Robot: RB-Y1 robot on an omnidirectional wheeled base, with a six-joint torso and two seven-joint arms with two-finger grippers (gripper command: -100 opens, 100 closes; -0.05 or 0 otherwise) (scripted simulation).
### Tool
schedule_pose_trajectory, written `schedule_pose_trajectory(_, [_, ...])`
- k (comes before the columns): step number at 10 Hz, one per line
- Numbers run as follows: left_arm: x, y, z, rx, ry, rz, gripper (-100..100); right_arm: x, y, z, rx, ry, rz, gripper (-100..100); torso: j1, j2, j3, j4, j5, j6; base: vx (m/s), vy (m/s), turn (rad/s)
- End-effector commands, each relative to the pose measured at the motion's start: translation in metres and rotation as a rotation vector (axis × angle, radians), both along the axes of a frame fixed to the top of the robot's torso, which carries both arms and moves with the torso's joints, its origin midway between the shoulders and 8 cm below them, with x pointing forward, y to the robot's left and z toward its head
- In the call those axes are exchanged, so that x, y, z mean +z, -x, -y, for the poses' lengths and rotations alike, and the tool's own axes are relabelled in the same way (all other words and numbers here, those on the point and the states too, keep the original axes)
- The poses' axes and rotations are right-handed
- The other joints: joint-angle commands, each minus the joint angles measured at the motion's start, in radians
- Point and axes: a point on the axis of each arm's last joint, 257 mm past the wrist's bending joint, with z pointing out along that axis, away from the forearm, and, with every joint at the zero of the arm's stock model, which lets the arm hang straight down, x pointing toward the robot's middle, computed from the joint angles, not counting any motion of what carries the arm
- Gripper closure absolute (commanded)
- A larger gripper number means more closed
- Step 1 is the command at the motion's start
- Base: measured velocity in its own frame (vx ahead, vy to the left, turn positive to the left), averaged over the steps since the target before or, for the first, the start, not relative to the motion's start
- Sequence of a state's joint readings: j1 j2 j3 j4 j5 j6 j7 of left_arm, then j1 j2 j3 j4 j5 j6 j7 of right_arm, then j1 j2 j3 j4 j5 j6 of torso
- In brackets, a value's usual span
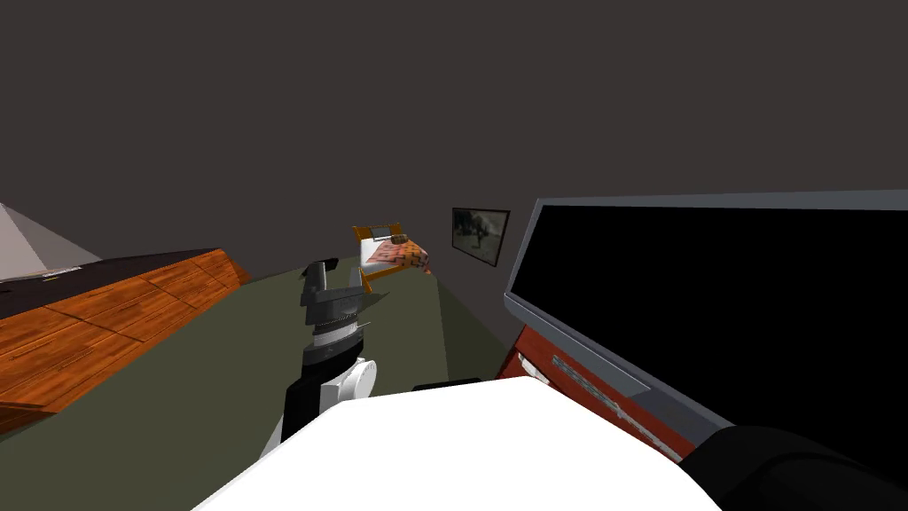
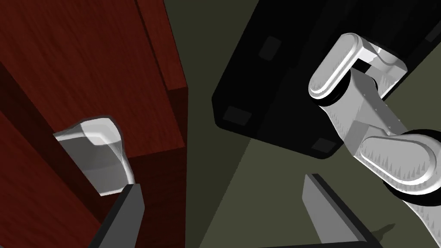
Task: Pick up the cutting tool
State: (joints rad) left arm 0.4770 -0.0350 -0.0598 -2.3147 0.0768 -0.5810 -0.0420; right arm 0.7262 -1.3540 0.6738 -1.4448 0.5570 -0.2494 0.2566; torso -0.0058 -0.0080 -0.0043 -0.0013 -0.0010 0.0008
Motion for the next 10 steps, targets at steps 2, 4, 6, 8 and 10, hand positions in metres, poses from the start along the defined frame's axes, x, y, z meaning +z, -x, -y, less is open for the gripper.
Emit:
schedule_pose_trajectory(2, [0.0,0.0,0.0,0.0,0.0,0.0,0,0.004,0.021,0.027,0.05,0.066,-0.048,-100,-0.003,-0.002,-0.001,0.0,-0.001,0.0,0.112,-0.117,0.16])
schedule_pose_trajectory(4, [0.0,0.0,0.0,0.0,0.0,0.0,0,0.012,0.04,0.051,0.091,0.12,-0.093,-100,-0.001,0.002,0.001,0.0,-0.001,0.001,0.056,-0.111,0.181])
schedule_pose_trajectory(6, [0.0,0.0,0.0,0.0,0.0,0.0,0,0.015,0.054,0.061,0.114,0.146,-0.123,-100,-0.004,0.0,0.0,0.0,-0.001,0.001,0.122,-0.154,0.178])
schedule_pose_trajectory(8, [0.0,0.0,0.0,0.0,0.0,0.0,0,0.009,0.071,0.052,0.12,0.137,-0.144,-100,-0.006,-0.002,-0.001,-0.001,-0.002,0.0,0.117,-0.175,0.191])
schedule_pose_trajectory(10, [0.0,0.0,0.0,0.0,0.0,0.0,0,-0.002,0.078,0.03,0.112,0.102,-0.144,-100,-0.003,-0.001,-0.001,0.0,-0.002,0.001,0.093,-0.12,0.08])
